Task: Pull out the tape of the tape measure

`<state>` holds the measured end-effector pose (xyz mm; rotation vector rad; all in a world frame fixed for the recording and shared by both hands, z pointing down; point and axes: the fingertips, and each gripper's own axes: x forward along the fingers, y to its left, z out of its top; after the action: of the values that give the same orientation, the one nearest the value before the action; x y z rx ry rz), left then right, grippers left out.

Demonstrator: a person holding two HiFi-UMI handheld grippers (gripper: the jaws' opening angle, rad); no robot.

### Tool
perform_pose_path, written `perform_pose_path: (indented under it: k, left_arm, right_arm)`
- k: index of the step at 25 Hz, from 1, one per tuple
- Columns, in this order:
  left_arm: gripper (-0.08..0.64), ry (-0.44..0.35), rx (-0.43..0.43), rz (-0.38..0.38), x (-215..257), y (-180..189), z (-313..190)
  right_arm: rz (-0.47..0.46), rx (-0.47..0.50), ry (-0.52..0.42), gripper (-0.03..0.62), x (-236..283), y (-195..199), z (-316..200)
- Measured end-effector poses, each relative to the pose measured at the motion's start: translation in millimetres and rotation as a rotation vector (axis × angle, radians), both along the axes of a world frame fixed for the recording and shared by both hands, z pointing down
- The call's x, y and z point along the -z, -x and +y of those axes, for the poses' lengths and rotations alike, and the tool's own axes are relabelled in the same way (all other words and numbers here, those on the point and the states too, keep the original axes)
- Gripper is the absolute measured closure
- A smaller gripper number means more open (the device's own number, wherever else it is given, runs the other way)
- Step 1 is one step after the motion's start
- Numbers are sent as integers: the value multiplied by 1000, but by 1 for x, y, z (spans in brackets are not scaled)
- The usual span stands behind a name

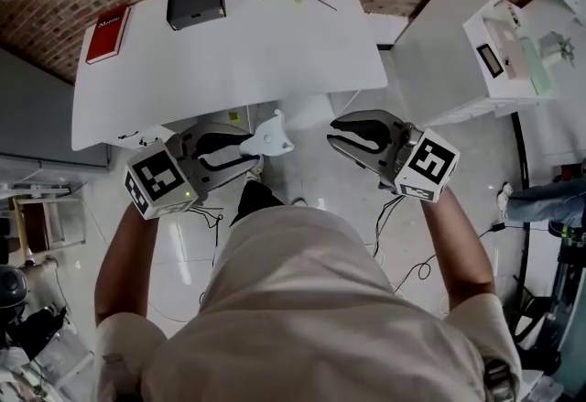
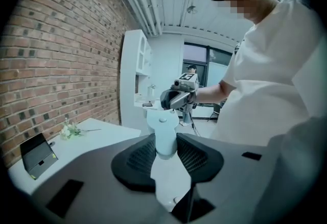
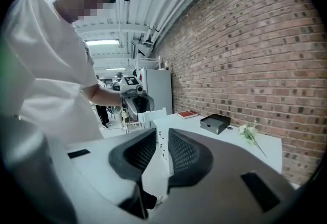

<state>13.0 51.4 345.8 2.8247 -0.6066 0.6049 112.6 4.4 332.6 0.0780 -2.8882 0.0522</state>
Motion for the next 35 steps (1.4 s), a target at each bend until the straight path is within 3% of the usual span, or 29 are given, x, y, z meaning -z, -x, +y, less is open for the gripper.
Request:
perform_pose_path:
  k: [15, 25, 35]
  left_arm:
    - [437, 78, -355, 48, 11, -29, 41]
    - [437, 121, -474, 86, 17, -35, 60]
    - [439, 139, -527, 90, 17, -39, 60]
  right_arm:
    - [-14, 415, 126, 512, 10, 28, 35]
    - [-15, 618, 244, 512, 14, 26, 68]
    - [-21, 715, 303, 514, 19, 27, 77]
